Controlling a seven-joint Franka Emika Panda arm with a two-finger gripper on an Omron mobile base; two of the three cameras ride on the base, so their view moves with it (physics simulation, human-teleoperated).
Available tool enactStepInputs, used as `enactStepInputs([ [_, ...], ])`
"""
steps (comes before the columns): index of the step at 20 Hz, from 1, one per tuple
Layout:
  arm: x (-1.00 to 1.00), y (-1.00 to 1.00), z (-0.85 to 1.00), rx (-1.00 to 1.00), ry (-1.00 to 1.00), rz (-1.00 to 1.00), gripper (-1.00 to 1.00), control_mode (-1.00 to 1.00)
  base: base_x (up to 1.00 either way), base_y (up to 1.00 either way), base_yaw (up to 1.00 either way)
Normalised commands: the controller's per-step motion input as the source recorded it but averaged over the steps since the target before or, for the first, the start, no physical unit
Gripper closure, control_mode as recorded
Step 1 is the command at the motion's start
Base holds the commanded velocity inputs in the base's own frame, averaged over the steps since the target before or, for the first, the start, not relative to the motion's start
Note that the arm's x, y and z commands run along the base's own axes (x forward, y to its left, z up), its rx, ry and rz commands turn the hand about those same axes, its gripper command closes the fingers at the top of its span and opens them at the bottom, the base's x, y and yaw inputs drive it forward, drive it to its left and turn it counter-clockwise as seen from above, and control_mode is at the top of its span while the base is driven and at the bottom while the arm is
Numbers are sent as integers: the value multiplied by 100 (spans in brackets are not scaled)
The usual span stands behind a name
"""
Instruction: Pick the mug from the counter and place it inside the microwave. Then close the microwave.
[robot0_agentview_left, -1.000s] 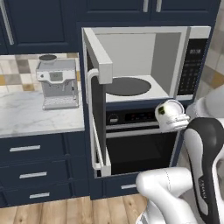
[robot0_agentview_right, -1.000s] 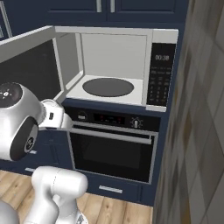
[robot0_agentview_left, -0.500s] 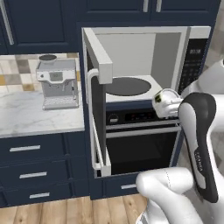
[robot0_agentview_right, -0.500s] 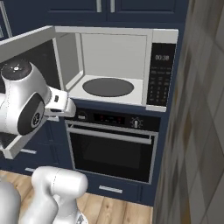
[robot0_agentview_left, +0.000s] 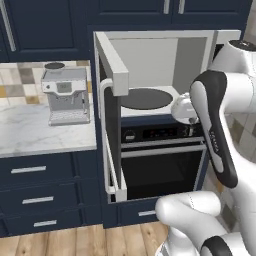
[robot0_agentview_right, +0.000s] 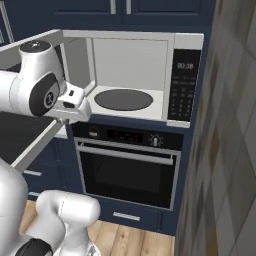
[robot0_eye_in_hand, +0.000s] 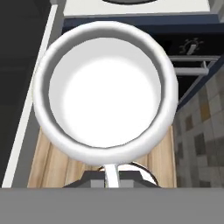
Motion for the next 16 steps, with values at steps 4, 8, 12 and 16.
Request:
enactStepInputs([
  [4,21,-11,-33,0,0,-10,100,-100,0,0,0],
  [8,32,-13,-23,-1,0,-10,100,-100,0,0,0],
  [12,40,-8,-6,-2,0,-9,100,-100,0,0,0],
  [16,49,0,3,0,0,-5,100,-100,0,0,0],
])
